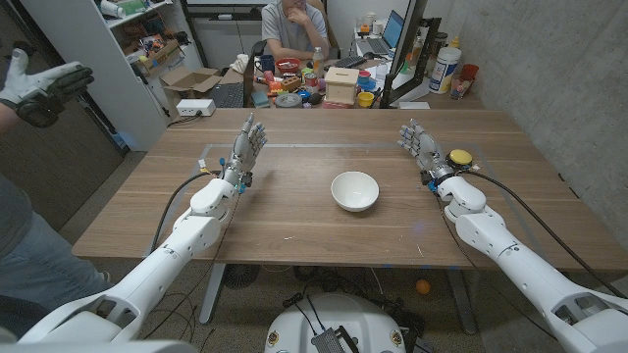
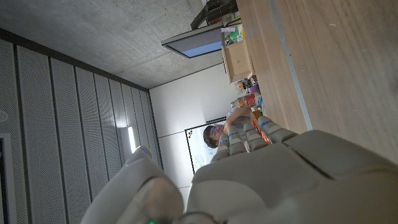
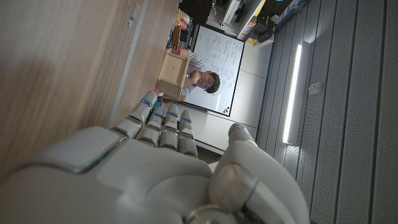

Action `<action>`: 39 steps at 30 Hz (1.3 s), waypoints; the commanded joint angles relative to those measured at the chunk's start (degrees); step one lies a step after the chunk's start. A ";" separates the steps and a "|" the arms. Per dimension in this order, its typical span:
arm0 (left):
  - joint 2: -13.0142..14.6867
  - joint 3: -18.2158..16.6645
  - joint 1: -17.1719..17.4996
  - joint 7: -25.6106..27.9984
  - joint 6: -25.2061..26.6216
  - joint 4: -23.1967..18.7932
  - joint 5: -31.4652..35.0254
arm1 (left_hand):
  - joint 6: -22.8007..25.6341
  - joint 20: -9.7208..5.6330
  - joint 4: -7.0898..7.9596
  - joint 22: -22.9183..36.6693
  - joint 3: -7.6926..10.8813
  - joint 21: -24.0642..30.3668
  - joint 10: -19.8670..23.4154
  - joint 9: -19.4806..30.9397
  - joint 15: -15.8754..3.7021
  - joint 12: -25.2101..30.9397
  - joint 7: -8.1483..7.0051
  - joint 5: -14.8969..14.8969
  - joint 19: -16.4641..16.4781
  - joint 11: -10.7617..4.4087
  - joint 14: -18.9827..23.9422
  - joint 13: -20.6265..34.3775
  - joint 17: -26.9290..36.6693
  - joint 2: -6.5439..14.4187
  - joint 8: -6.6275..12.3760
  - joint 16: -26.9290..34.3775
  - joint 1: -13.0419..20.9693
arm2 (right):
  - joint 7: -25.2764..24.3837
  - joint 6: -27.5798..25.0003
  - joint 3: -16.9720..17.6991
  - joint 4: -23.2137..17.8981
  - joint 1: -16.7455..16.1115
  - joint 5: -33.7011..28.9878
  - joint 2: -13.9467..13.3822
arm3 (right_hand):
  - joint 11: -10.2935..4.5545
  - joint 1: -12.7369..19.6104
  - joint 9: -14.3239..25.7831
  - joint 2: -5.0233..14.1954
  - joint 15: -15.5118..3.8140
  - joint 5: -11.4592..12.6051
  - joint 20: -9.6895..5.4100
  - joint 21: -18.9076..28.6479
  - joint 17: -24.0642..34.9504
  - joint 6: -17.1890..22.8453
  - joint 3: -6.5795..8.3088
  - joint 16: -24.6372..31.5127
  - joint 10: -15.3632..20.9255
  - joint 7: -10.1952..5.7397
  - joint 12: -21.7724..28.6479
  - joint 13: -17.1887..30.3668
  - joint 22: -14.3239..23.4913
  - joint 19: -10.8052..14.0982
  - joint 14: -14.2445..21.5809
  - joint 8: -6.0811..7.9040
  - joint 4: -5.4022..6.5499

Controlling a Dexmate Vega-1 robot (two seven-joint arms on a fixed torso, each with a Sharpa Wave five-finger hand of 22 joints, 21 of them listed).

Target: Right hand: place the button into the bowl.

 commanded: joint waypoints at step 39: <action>-8.64 -10.69 1.86 -6.14 5.96 -1.09 9.56 | -0.19 -1.42 -0.55 0.10 -0.12 -0.27 -0.64 0.13 -0.20 0.12 -0.82 1.46 -2.16 -0.52 -1.24 -1.11 0.04 1.48 0.22 -0.16 0.99 | -1.73 -1.91 4.16 -6.30 -3.96 -6.21 -2.90 | 0.15 4.22 0.34 0.50 0.30 0.62 0.03 -1.38 -0.35 0.49 1.81 0.26 1.06 0.04 0.79 0.21 0.08 0.89 0.53 0.68 -2.75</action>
